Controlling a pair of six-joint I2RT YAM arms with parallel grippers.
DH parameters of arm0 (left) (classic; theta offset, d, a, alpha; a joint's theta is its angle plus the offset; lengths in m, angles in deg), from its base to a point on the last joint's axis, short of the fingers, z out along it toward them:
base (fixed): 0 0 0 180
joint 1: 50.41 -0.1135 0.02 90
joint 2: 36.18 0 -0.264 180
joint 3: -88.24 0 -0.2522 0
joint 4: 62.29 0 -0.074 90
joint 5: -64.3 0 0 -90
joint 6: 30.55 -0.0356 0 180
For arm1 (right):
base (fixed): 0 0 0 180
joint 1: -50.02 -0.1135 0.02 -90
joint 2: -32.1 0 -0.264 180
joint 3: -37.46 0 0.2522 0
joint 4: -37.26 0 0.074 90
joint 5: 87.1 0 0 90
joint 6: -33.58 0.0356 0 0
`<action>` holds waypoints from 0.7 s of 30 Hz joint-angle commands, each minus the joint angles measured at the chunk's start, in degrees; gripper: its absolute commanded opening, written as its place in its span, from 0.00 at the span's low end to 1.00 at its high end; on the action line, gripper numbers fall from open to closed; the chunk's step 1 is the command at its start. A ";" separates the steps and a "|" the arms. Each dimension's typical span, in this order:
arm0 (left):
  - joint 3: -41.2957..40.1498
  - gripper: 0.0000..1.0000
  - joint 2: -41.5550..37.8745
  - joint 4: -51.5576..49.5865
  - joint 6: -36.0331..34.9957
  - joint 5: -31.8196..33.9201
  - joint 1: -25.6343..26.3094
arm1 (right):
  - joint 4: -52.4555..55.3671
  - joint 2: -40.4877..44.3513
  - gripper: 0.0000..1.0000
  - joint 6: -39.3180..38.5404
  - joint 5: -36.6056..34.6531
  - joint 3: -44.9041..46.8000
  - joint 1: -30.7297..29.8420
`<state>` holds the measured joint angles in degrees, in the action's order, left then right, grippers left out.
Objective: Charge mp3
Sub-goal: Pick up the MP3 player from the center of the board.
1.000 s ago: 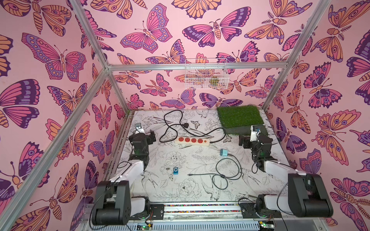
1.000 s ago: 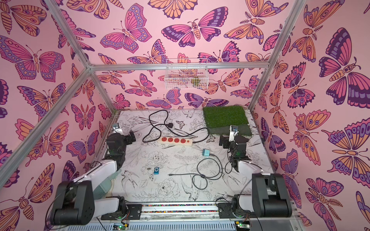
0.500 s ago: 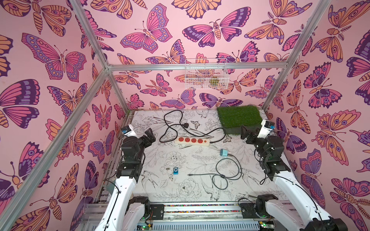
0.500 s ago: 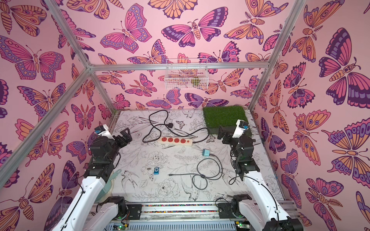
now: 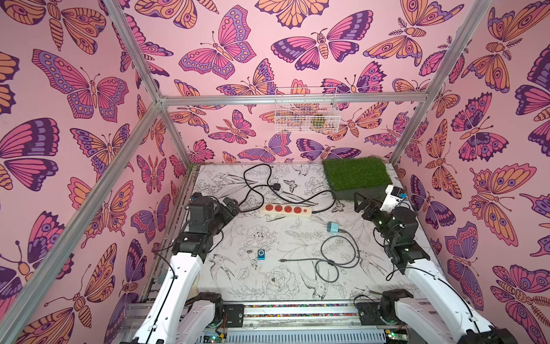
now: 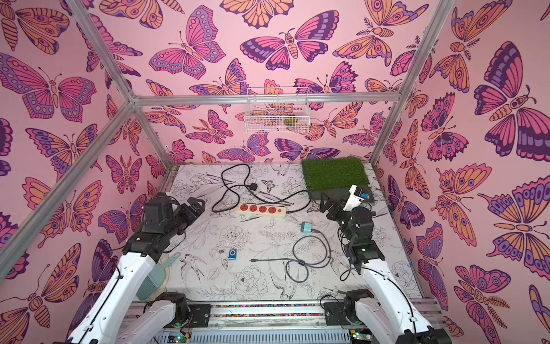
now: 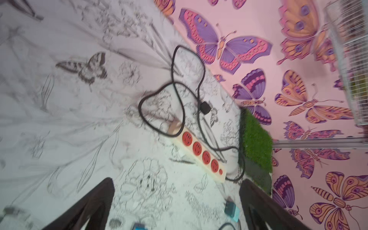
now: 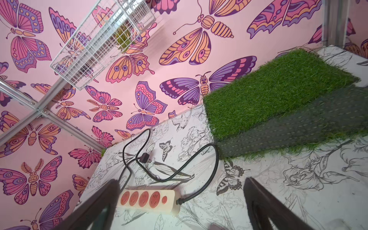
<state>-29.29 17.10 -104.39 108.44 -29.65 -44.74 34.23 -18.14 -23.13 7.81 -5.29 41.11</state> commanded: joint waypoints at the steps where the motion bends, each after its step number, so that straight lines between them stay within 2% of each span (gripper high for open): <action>1: 2.44 1.00 1.87 -17.94 9.87 5.26 1.92 | 3.34 -1.35 0.99 -2.99 -2.08 -2.66 -2.08; 3: 1.82 1.00 3.30 -19.78 14.01 2.54 2.77 | 4.56 -2.28 0.99 -4.00 -3.22 -3.32 -3.53; 5: 1.42 1.00 5.01 -20.05 19.06 1.60 6.01 | 5.55 -2.75 0.99 -5.19 -4.53 -3.79 -4.85; 9: 2.71 1.00 9.08 -23.54 28.44 5.50 14.99 | 7.86 -3.02 0.99 -7.34 -7.25 -4.97 -7.79; 21: 3.50 1.00 14.17 -30.84 51.20 9.44 29.41 | 11.60 -4.71 0.99 -11.32 -9.68 -8.14 -13.50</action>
<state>-27.12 29.54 -130.66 151.70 -22.61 -17.40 43.54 -22.23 -32.04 -0.01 -10.82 29.17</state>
